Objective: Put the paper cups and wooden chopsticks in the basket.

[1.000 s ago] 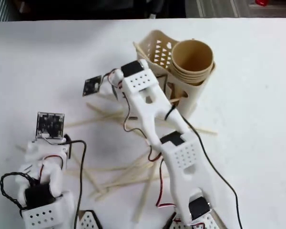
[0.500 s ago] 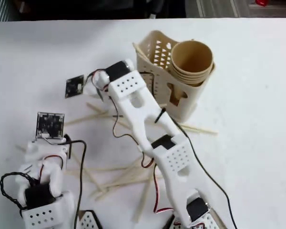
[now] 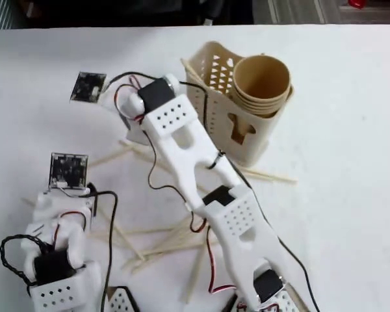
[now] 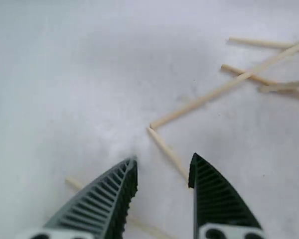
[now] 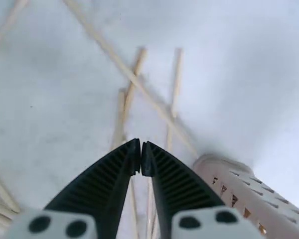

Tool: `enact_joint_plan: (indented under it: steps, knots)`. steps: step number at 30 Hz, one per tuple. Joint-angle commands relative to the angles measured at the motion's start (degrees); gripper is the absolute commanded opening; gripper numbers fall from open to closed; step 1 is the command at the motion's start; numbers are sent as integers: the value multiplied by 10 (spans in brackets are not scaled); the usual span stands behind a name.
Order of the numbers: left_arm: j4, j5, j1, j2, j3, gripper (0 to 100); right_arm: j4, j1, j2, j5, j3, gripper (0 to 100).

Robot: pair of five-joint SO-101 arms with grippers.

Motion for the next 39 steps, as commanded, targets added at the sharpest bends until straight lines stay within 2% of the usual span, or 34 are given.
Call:
enact_joint_plan:
  steps: [1, 8, 14, 21, 28, 37, 39]
  knots:
    - [-11, -5, -3, -7, 2, 181, 7, -3, -12, -31, -16, 18]
    - [-15, -5, -3, -8, 5, 181, 7, 4, -28, -36, 71, 22]
    - [-15, -5, -3, -8, 6, 181, 7, 15, -60, -37, 199, 178]
    - [-15, -5, -2, -8, 7, 181, 6, 8, -67, -37, 269, 211]
    - [-15, -5, -2, -8, 7, 181, 3, 7, -38, -38, 272, 327]
    - [-15, -5, -2, -8, 8, 181, -34, -8, 39, -38, 268, 325]
    - [-15, -5, -2, -8, 8, 181, -43, -7, 52, -38, 268, 299]
